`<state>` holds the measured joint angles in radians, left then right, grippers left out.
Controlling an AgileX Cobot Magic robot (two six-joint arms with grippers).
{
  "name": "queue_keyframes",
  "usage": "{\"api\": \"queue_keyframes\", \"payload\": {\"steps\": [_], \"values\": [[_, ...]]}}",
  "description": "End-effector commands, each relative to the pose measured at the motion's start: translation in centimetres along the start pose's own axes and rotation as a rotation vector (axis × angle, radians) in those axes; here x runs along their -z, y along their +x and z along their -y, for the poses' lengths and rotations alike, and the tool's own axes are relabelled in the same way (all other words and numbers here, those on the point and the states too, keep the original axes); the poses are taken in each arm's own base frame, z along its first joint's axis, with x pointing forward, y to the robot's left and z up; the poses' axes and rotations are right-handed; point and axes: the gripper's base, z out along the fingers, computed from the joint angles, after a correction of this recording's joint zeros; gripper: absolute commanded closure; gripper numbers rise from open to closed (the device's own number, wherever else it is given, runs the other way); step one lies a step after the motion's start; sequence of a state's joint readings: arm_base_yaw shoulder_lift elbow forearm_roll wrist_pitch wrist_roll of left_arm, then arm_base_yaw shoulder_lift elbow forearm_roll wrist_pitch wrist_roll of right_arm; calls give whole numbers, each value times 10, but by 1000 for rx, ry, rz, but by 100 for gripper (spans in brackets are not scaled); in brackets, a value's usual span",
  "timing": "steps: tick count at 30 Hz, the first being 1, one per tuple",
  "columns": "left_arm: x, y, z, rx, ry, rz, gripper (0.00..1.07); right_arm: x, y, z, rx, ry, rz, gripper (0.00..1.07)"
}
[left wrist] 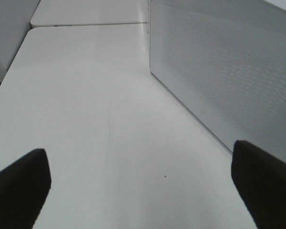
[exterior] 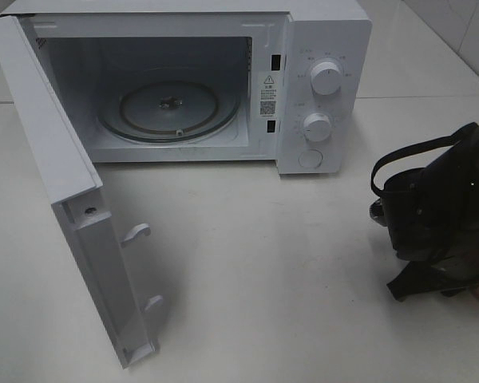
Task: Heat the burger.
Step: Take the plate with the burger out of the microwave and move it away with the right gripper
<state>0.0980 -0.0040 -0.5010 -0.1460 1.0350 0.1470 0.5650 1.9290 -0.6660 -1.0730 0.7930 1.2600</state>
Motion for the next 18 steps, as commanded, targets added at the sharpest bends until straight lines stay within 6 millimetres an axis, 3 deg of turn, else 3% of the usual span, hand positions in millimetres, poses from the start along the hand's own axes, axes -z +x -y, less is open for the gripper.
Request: {"api": "queue_keyframes", "payload": {"steps": [1,6,13,18], "values": [[3,2,0,-4,-4,25,9,-1,2,-3,5,-33,-24,54],[3,2,0,-4,-4,25,9,5,3,2,0,-54,-30,49],[3,2,0,-4,-4,25,9,33,-2,22,-17,-142,51,46],[3,2,0,-4,-4,25,9,57,2,32,14,-300,87,34]]}}
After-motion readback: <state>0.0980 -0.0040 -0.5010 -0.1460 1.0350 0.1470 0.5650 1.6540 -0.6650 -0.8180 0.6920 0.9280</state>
